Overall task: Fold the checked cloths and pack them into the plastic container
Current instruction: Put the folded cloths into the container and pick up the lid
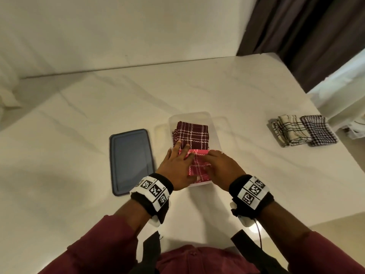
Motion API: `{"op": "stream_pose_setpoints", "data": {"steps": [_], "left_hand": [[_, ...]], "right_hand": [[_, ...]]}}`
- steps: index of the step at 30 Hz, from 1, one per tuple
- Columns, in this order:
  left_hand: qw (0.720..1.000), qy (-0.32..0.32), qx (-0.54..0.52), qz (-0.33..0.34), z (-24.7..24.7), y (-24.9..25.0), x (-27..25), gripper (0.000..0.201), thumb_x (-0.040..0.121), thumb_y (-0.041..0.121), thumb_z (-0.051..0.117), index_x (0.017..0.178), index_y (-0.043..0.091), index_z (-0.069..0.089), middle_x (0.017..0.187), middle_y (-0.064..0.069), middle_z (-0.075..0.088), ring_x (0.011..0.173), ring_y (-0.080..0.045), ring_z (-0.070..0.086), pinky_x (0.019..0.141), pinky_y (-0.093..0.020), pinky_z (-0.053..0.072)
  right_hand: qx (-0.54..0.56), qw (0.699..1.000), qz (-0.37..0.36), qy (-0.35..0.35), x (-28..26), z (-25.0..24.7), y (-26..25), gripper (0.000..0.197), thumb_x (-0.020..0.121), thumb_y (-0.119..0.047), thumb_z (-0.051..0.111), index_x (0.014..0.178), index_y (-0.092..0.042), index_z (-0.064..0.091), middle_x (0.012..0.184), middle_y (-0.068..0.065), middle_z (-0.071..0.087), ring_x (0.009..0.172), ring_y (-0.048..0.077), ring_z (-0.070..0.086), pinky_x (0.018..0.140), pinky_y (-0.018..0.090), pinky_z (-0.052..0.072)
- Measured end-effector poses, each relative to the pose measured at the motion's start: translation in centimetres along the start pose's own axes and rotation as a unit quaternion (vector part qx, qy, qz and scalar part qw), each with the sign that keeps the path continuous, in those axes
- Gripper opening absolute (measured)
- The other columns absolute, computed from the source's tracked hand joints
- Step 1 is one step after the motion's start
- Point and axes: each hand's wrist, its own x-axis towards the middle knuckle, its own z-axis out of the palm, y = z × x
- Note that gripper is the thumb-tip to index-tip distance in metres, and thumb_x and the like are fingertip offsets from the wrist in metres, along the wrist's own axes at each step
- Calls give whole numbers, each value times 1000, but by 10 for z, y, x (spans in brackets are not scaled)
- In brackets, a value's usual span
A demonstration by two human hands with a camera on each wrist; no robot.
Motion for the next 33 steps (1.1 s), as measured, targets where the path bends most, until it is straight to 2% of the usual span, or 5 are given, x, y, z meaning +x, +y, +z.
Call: {"op": "stream_pose_setpoints", "data": {"steps": [9,17,24,28,33], "left_hand": [[992,125,2,-9,-39,108,60,63,88,60,41,141,26,38,160,-9,8,146,-33,-7,114,-50,-13],[963,113,-230,78,-39,239,159,50,85,44,64,129,24,50,147,3,37,139,-16,26,111,-28,23],[807,33,-538,-242,-8,263,266,66,89,34,64,139,-1,38,143,-15,42,130,-28,42,92,-18,31],[732,49,-603,-313,3,262,299,84,73,46,74,137,1,41,134,-20,51,120,-35,52,101,-44,44],[689,51,-648,-320,-1,268,316,60,70,35,83,114,2,62,95,-7,61,84,-21,57,77,-30,45]], "right_hand": [[95,956,39,273,-56,-52,124,8,84,-14,64,91,-15,68,102,3,61,97,20,59,86,32,46],[176,914,175,322,-96,-118,260,12,81,-7,70,85,-17,67,91,-6,60,86,11,61,72,31,55],[132,904,368,173,-84,-146,363,55,82,-32,71,129,-11,52,128,16,48,119,35,45,99,39,37],[147,873,445,134,-59,-150,392,68,84,-39,67,139,-13,37,136,16,43,126,37,40,102,44,36],[256,833,477,111,-48,-145,400,66,74,-31,79,128,-5,49,127,13,57,115,32,55,93,37,46]]}}
